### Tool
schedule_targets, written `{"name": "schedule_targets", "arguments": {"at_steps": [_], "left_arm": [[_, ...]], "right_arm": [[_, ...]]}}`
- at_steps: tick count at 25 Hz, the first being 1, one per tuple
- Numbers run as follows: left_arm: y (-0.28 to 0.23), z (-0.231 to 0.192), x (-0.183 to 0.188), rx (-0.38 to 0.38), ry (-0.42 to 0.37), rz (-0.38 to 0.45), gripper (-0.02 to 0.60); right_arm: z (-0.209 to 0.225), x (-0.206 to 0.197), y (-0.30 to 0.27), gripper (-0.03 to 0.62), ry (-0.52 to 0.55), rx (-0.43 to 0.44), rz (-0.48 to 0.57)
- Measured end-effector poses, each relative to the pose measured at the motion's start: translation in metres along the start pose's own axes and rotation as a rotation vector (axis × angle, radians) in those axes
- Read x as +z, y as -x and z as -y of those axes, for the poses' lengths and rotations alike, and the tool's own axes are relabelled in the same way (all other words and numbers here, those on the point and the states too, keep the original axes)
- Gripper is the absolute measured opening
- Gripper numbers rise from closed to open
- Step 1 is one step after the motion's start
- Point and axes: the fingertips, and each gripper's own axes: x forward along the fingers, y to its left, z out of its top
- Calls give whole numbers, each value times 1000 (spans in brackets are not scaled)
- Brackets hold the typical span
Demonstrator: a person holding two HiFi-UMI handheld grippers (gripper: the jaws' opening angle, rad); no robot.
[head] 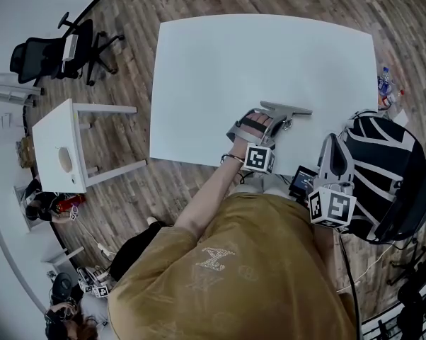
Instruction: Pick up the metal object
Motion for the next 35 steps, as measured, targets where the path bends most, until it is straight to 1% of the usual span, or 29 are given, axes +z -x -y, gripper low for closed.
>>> {"name": "schedule_targets", "arguments": {"at_steps": [3, 8, 10, 16, 21, 24, 28, 32, 35], "left_arm": [[5, -6, 1, 2, 90, -3, 9], [15, -20, 5, 40, 339, 21, 9], [18, -26, 7, 54, 418, 29, 9], [28, -38, 13, 81, 572, 61, 9], [44, -62, 19, 162, 752, 118, 9], [55, -77, 28, 200, 824, 161, 9], [72, -94, 41, 206, 931, 234, 9], [96, -113, 55, 221, 976, 319, 9], [115, -129, 62, 238, 1023, 389, 9]], "right_arm": [[0, 3, 1, 8, -1, 2, 10], [1, 7, 4, 8, 1, -3, 22], [1, 7, 5, 8, 1, -2, 25], [-1, 8, 9, 8, 3, 5, 31], [0, 8, 15, 8, 7, 2, 35], [1, 6, 18, 8, 14, 2, 36], [-2, 14, 19, 8, 46, -3, 61], [-4, 25, 19, 8, 89, -9, 90], [-5, 30, 19, 8, 100, -14, 102]]}}
